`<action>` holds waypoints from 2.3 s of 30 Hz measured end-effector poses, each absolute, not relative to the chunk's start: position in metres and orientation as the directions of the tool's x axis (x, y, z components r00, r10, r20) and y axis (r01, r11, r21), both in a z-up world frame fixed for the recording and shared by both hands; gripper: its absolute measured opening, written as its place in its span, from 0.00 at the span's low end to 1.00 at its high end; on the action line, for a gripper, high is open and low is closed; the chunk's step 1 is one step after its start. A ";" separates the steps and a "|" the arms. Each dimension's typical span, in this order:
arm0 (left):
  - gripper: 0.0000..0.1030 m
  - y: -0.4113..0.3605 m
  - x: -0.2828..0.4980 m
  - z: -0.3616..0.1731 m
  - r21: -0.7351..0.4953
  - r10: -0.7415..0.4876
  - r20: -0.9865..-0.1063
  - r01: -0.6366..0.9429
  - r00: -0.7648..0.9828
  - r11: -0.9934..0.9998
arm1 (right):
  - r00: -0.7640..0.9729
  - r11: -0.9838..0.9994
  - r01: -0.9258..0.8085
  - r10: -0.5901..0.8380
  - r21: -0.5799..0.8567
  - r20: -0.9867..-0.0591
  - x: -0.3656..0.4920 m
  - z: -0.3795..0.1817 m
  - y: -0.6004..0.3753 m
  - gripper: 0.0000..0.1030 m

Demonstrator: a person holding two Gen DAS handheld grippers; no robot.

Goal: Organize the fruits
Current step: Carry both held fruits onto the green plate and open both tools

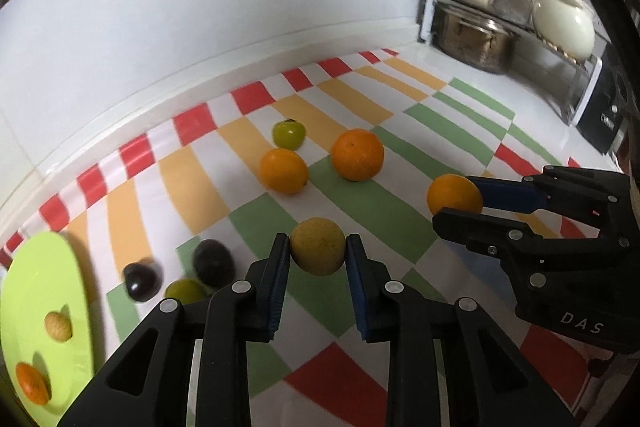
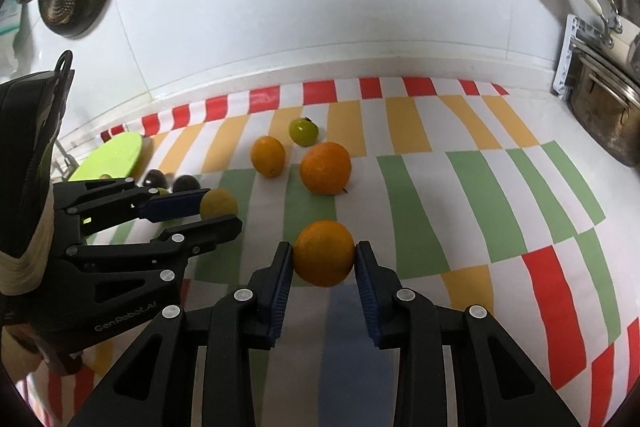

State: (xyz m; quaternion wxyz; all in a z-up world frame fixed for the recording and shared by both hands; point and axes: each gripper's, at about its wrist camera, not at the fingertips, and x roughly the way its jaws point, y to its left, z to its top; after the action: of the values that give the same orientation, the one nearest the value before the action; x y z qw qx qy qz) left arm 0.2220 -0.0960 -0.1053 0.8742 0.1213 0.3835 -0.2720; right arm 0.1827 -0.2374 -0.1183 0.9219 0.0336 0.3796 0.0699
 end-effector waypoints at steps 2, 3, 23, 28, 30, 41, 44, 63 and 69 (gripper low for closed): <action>0.27 -0.090 0.218 -0.098 -0.003 -0.383 -0.722 0.551 0.576 0.834 | 0.710 0.987 -0.116 0.163 0.114 -0.686 0.181 -0.113 -0.235 0.32; 0.27 -0.088 0.216 -0.096 -0.004 -0.382 -0.716 0.544 0.584 0.839 | 0.714 0.986 -0.123 0.167 0.113 -0.680 0.180 -0.110 -0.233 0.32; 0.27 -0.016 0.176 -0.046 0.007 -0.256 -0.608 0.328 0.751 0.945 | 0.760 0.947 -0.308 0.301 0.088 -0.576 0.163 -0.060 -0.175 0.32; 0.27 0.005 0.166 -0.039 0.008 -0.202 -0.595 0.257 0.778 0.966 | 0.756 0.925 -0.373 0.351 0.077 -0.553 0.163 -0.051 -0.155 0.32; 0.27 0.015 0.162 -0.036 0.007 -0.180 -0.589 0.227 0.788 0.974 | 0.755 0.915 -0.398 0.371 0.071 -0.541 0.163 -0.046 -0.146 0.32; 0.27 0.065 0.155 -0.026 0.015 -0.035 -0.569 0.052 0.822 0.999 | 0.716 0.847 -0.530 0.480 0.054 -0.506 0.176 -0.032 -0.096 0.32; 0.27 0.079 0.155 -0.024 0.019 0.002 -0.562 0.010 0.827 1.000 | 0.693 0.825 -0.562 0.507 0.057 -0.512 0.183 -0.032 -0.081 0.32; 0.27 0.144 0.206 -0.050 0.004 0.091 -0.624 -0.113 0.777 0.994 | 0.600 0.756 -0.650 0.570 0.074 -0.561 0.249 -0.043 0.001 0.32; 0.27 0.161 0.230 -0.072 -0.005 0.094 -0.674 -0.132 0.733 0.991 | 0.535 0.751 -0.649 0.563 0.120 -0.629 0.276 -0.071 0.019 0.32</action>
State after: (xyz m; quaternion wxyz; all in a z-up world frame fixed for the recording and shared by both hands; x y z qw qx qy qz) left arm 0.2296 0.1613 -0.0718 0.9305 -0.0264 0.3604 0.0606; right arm 0.2763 0.0190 -0.0713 0.8738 -0.0640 0.3347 0.3469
